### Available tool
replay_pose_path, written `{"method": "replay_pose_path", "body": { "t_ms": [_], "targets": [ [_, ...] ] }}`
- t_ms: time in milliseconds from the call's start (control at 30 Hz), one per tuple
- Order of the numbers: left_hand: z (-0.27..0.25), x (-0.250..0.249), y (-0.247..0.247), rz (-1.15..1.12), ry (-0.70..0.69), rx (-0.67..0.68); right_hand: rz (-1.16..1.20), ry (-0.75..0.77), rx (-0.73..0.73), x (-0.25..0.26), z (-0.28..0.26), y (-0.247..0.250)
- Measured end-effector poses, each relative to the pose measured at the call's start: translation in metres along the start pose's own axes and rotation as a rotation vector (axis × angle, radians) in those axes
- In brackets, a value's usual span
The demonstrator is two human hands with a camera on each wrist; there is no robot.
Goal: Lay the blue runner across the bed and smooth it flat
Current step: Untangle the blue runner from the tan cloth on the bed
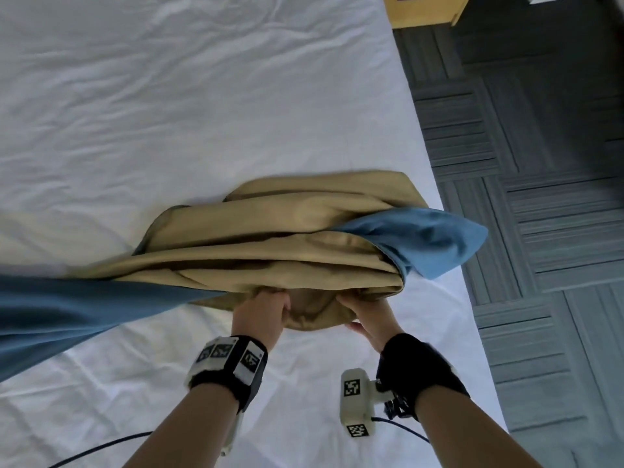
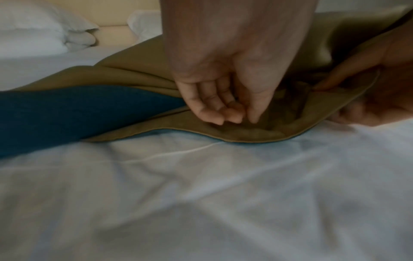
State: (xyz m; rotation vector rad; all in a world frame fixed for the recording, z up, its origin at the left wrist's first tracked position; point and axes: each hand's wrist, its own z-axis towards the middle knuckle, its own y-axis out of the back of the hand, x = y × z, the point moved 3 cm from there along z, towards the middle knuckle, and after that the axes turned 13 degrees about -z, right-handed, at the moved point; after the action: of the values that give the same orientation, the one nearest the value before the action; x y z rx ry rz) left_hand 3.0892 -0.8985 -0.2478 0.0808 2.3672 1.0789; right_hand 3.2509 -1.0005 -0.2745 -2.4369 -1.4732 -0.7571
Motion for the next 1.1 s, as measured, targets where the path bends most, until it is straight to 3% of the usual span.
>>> {"method": "replay_pose_path", "body": {
  "t_ms": [167, 233, 433, 567, 633, 767, 833, 967, 1033, 1100],
  "targets": [
    [-0.014, -0.003, 0.004, -0.145, -0.117, 0.034, 0.391, 0.055, -0.088, -0.002, -0.009, 0.000],
    [-0.019, -0.007, 0.009, -0.182, -0.152, 0.045, 0.395, 0.061, -0.139, 0.001, -0.012, 0.018],
    [-0.020, -0.025, 0.031, -0.202, -0.222, 0.013, -0.008, 0.139, -0.638, 0.037, -0.018, 0.151],
    [-0.020, -0.039, 0.036, -0.194, -0.264, -0.029, -0.285, 0.252, -0.812, 0.064, -0.023, 0.203],
    [-0.020, -0.045, 0.036, -0.218, -0.271, -0.045, -0.308, 0.250, -0.749, 0.064, -0.023, 0.196],
    [-0.024, -0.054, 0.030, -0.244, -0.260, -0.033, 0.211, -0.107, -0.310, 0.013, -0.025, 0.144],
    [-0.024, -0.058, 0.029, -0.255, -0.276, -0.049, 0.301, -0.105, -0.148, -0.011, -0.028, 0.108],
    [-0.019, -0.064, 0.032, -0.112, -0.426, -0.222, 0.250, -0.074, -0.041, -0.024, -0.028, 0.045],
    [-0.014, -0.066, 0.034, 0.007, -0.436, -0.296, 0.144, -0.067, 0.006, -0.018, -0.025, 0.026],
    [-0.006, -0.067, 0.034, 0.128, -0.395, -0.265, 0.103, -0.003, -0.025, -0.011, -0.020, 0.015]
  ]
}}
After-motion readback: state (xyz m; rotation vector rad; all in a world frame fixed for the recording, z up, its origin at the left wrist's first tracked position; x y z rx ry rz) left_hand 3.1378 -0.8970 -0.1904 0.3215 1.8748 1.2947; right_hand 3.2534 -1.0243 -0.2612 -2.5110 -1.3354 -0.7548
